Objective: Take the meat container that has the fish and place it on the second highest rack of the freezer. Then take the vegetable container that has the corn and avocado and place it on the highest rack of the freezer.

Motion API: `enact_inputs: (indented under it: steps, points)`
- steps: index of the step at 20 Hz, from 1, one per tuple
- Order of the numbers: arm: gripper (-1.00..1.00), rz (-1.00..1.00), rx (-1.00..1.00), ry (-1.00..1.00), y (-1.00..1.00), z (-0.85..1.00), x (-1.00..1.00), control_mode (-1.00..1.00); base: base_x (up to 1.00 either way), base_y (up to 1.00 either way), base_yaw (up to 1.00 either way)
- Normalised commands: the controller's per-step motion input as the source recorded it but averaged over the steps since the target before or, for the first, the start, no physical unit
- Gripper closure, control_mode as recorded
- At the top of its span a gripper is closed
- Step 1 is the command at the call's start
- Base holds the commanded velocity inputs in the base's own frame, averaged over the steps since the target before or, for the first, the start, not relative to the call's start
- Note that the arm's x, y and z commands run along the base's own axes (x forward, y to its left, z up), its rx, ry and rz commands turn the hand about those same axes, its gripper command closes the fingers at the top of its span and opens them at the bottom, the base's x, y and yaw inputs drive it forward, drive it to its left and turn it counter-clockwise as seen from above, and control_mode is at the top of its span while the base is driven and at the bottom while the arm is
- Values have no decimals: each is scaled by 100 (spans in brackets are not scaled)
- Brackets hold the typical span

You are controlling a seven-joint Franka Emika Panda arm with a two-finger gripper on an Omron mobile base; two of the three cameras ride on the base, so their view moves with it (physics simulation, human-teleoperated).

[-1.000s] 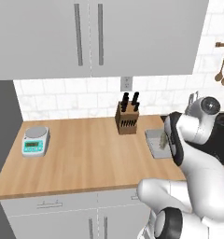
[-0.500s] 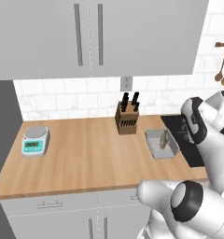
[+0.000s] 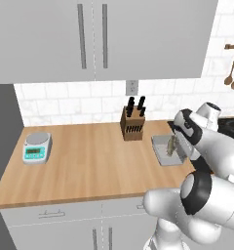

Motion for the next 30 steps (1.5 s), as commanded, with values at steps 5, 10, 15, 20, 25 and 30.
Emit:
enact_inputs:
  steps: [5,10,15,20,25,30]
  points:
    - [-100,19,-4,19,0,-56,31,-100,0,0,0]
    - [-100,14,-8,13,0,-47,28,-100,0,0,0]
    - [-100,3,-8,3,4,-41,3,-100,0,0,0]
    - [-100,0,-5,0,3,-35,1,-100,0,0,0]
    - [-100,0,-9,-6,23,-41,-20,-100,0,0,0]
    - [-100,1,-6,-14,3,2,-10,-100,0,0,0]
